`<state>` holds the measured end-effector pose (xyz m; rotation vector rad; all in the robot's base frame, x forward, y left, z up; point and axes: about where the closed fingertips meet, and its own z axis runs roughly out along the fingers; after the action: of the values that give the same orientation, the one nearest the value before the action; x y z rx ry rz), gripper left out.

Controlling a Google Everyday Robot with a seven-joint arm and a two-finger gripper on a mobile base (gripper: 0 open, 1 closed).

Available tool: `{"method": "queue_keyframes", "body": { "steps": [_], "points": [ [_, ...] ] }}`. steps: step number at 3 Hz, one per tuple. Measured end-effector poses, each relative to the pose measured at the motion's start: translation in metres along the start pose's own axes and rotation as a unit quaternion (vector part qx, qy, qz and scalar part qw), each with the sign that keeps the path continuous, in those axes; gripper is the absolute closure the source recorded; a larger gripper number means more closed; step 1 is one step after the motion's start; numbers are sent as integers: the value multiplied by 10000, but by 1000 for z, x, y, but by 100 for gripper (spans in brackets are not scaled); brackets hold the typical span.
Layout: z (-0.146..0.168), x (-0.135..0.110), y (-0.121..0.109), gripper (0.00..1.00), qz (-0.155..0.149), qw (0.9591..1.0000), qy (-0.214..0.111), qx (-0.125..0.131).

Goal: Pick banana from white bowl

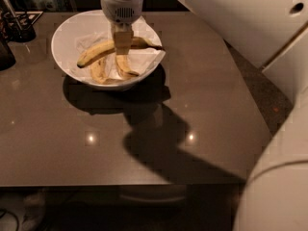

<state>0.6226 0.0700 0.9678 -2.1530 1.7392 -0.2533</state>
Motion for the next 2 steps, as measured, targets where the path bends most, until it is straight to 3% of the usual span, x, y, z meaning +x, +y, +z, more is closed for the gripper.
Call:
{"method": "queue_keyframes", "body": {
  "steps": [2],
  "points": [
    [-39,0,30,100,262,9992,-103,293]
  ]
}}
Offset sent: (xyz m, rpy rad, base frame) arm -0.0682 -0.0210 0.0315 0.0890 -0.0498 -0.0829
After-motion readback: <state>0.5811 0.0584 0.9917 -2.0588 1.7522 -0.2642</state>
